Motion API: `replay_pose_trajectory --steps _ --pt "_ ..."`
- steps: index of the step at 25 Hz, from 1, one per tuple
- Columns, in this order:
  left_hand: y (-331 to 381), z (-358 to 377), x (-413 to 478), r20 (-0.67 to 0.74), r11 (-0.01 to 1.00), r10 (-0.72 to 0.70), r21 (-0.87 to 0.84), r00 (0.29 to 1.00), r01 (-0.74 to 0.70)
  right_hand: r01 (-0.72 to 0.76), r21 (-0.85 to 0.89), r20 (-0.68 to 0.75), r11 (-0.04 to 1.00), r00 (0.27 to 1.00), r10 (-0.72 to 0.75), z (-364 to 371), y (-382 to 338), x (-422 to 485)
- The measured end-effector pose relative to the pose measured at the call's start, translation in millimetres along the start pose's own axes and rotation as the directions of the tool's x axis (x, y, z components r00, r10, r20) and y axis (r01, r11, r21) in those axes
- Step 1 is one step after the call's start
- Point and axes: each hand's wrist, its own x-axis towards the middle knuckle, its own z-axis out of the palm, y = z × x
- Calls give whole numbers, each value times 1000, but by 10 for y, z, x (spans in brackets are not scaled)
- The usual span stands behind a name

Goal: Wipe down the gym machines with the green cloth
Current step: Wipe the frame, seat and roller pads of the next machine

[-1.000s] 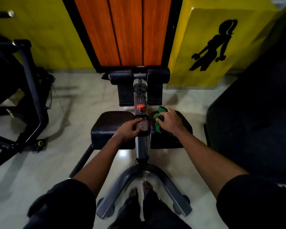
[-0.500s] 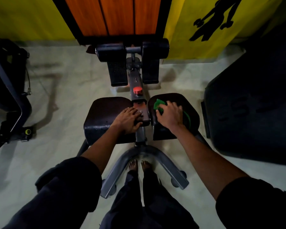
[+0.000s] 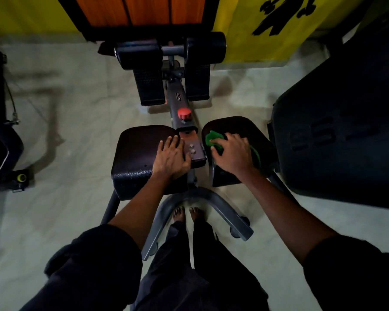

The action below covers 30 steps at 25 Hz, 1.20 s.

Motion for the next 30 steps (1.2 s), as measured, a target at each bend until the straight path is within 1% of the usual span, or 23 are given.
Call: replay_pose_trajectory --steps 2,4,5,6,8,10,11,13,18,20,22,25,27,28,30 --pt "-8 -49 58 22 990 -126 -60 992 127 -71 -20 97 997 993 73 -33 -66 256" --pt "12 -43 104 51 984 -164 -66 985 168 -125 -33 174 992 976 129 -51 -133 378" --pt "18 -42 136 59 980 -178 -78 982 182 -129 -30 191 991 973 132 -62 -148 353" --pt "11 -59 178 66 973 -201 -99 977 207 -105 -19 190 994 976 106 -61 -155 259" --pt "-55 -91 303 85 963 -232 -116 969 241 10 45 121 999 993 -15 -32 -107 -40" --pt "-142 -114 407 74 972 -215 -81 974 221 102 87 42 991 993 -106 11 -30 -254" --pt "-175 -109 439 50 975 -206 -70 977 209 113 91 27 989 993 -116 35 8 -246" --pt "-201 -84 469 15 973 -217 -72 976 217 86 85 31 993 996 -88 65 10 -98" --pt "-188 -19 510 31 957 -259 -130 965 261 9 36 231 999 973 -17 61 -103 451" --pt "-202 -13 510 17 954 -264 -144 964 264 -15 29 269 999 963 7 56 -169 631" --pt "-199 -16 488 7 952 -265 -159 964 262 -33 34 267 999 963 23 28 -220 628" --pt "-187 -40 484 10 949 -274 -160 962 272 41 64 238 997 970 -55 11 -149 346" --pt "-188 -63 482 16 947 -281 -158 960 280 90 100 231 991 967 -112 -6 -76 312" --pt "-187 -58 481 16 947 -283 -154 959 282 115 104 242 988 961 -137 -7 -54 396" --pt "-190 -46 480 4 945 -290 -154 957 287 156 97 320 983 930 -179 23 -50 695"
